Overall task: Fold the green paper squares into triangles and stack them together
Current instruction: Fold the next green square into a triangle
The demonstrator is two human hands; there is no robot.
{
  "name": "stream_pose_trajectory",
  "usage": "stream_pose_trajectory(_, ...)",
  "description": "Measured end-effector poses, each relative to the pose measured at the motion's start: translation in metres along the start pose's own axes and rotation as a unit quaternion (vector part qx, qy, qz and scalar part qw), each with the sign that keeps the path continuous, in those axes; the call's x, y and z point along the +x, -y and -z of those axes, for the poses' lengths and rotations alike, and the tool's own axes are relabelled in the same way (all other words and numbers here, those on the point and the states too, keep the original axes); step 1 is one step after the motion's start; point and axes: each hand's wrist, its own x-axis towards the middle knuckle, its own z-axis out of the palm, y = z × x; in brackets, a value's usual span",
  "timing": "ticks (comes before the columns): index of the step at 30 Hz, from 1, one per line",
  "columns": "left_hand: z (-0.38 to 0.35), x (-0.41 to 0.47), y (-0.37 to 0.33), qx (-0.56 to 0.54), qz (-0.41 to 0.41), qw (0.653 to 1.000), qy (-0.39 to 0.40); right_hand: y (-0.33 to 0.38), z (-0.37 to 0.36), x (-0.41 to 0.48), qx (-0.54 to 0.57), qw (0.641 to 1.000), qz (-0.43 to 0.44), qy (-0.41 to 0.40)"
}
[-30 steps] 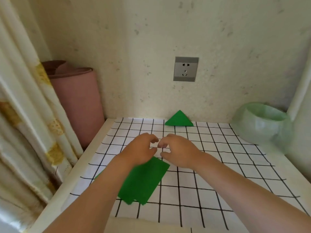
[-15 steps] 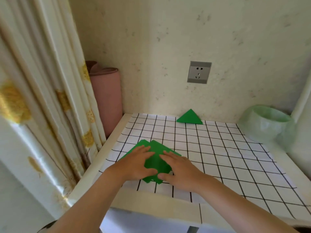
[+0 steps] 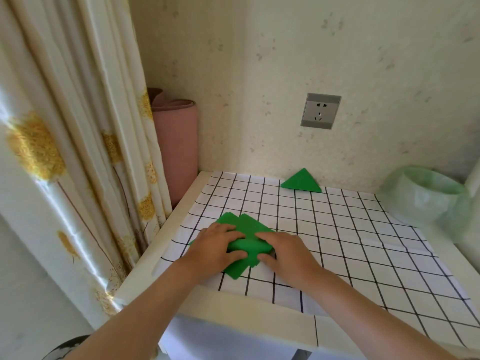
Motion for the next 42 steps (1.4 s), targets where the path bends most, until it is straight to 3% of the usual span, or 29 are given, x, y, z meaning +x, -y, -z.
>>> stream_pose_trajectory(4, 0.008, 0.004, -0.003, -0.031, -0.009, 0.999, -0.016, -0.011, 0.006, 0.003, 0.004, 0.999, 0.034, -0.021)
stream_pose_trajectory(9, 0.020, 0.004, -0.009, -0.058, 0.004, 0.997, 0.058, -0.022, 0.006, 0.002, -0.062, 0.995, 0.059, -0.055)
stream_pose_trajectory(13, 0.027, 0.002, -0.004, -0.082, -0.014, 0.991, 0.101, -0.016, 0.012, 0.004, -0.075, 0.993, 0.032, -0.085)
stream_pose_trajectory(19, 0.035, -0.006, 0.000, -0.129, -0.007, 0.986, 0.110, -0.010, 0.015, 0.004, -0.113, 0.992, 0.046, -0.018)
stream_pose_trajectory(24, 0.044, -0.010, -0.011, -0.155, 0.028, 0.975, 0.158, -0.013, 0.023, 0.001, -0.063, 0.996, 0.049, 0.037)
stream_pose_trajectory(29, 0.029, 0.001, -0.037, -0.167, -0.040, 0.984, 0.048, -0.024, 0.039, -0.022, -0.084, 0.995, 0.040, -0.028)
stream_pose_trajectory(33, 0.012, 0.016, -0.066, -0.157, -0.077, 0.983, 0.051, -0.037, 0.058, -0.040, -0.087, 0.995, 0.010, -0.036)
stream_pose_trajectory(37, -0.003, 0.033, -0.090, -0.140, -0.101, 0.981, 0.088, -0.055, 0.077, -0.056, -0.011, 0.993, -0.076, 0.084)
stream_pose_trajectory(39, -0.008, 0.041, -0.101, -0.132, -0.112, 0.980, 0.099, -0.065, 0.089, -0.058, 0.078, 0.978, -0.134, 0.139)
stream_pose_trajectory(42, -0.015, 0.050, -0.112, -0.116, -0.123, 0.978, 0.124, -0.086, 0.096, -0.053, 0.138, 0.969, -0.173, 0.110)
